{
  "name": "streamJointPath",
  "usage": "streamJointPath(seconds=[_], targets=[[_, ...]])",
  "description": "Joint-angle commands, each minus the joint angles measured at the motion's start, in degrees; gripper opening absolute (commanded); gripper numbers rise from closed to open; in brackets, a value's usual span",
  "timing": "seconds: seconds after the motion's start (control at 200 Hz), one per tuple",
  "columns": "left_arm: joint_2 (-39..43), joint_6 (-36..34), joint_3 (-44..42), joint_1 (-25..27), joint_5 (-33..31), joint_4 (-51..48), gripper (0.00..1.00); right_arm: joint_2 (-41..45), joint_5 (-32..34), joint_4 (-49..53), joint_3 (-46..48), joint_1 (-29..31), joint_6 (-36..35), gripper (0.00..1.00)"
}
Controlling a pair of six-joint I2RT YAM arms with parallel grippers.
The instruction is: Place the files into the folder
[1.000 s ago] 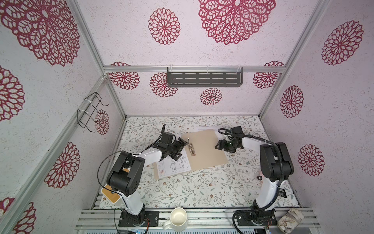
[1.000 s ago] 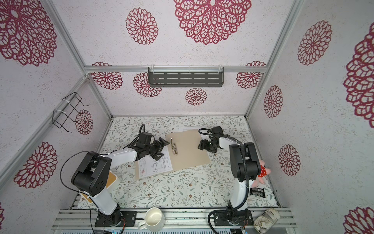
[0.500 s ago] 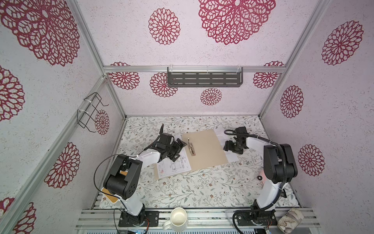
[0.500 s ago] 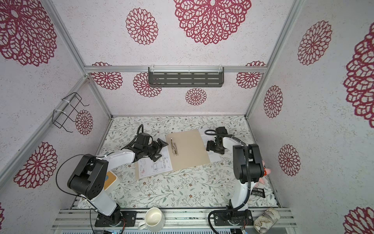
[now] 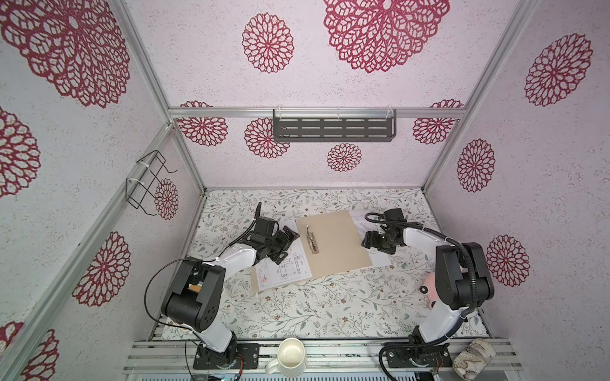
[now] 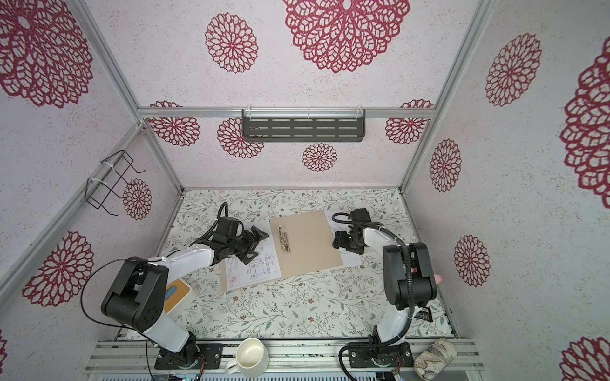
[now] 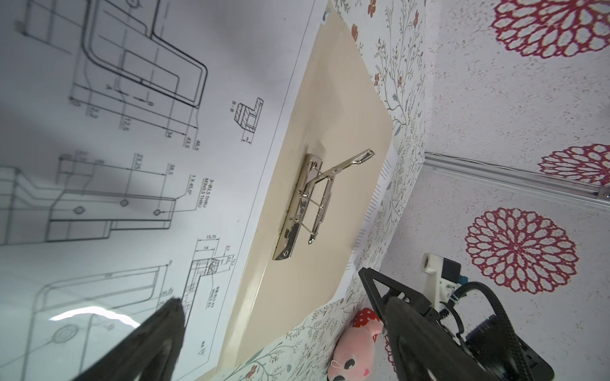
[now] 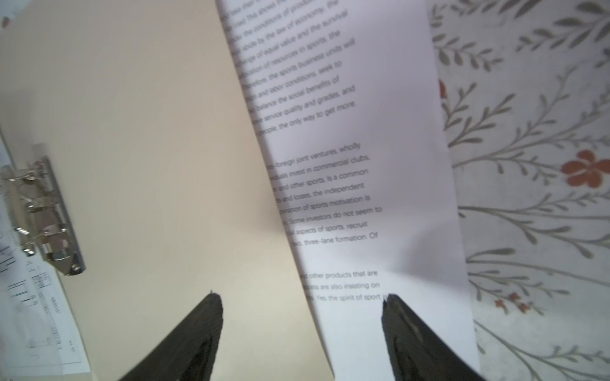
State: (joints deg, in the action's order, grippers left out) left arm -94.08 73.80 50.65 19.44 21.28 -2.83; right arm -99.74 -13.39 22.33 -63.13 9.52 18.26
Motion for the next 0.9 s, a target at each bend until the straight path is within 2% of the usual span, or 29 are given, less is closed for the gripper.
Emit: streamJointPath(seconds=[0.0, 0.395, 0.896], targets=[[1.17, -0.67, 1.03, -0.45, -0.81, -0.86, 0.98, 1.83, -2.29, -1.57, -0.05, 0.39, 1.16, 0.79], [1.62, -0.59, 0.58, -0.35, -1.58, -0.55, 0.98, -3.14, -8.18, -5.8, -0.72, 1.15, 1.16, 0.77], [1.97, -0.24, -0.56, -0.34, -1.49, 0.55, 0.98, -4.46, -7.12, -6.15, 1.56, 2.61, 0.92, 0.76]])
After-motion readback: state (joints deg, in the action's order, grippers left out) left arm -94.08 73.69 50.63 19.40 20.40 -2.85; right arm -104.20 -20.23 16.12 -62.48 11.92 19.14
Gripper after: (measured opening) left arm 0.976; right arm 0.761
